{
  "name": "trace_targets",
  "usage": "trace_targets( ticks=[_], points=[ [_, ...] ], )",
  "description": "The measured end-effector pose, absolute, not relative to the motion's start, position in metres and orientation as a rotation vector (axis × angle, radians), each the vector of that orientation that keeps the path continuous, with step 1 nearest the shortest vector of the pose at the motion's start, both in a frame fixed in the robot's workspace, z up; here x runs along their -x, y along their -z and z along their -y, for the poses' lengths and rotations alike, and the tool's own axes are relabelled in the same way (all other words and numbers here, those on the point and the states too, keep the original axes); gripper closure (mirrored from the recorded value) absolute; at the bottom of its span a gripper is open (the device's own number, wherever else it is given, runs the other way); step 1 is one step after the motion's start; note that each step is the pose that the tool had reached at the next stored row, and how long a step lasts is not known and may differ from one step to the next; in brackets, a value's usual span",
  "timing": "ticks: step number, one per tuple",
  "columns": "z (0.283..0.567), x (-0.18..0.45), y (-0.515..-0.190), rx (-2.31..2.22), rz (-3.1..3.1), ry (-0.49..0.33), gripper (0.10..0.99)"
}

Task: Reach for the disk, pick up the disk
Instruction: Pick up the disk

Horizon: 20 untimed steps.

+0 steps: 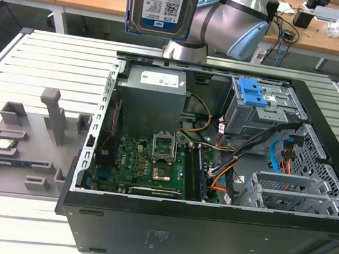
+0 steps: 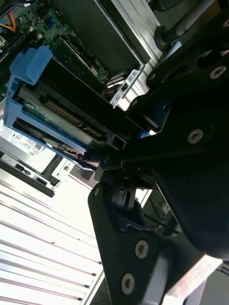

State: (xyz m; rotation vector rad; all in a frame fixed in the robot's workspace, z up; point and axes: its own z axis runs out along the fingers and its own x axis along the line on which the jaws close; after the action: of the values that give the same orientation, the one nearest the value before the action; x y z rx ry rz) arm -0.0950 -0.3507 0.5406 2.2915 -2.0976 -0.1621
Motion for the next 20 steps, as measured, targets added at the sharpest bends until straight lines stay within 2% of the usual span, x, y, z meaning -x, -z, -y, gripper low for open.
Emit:
trace_targets(
  ticks=[20],
  points=[
    [0.352,0.062,-0.539,-2.289,2.096,0.158,0.722]
  ],
)
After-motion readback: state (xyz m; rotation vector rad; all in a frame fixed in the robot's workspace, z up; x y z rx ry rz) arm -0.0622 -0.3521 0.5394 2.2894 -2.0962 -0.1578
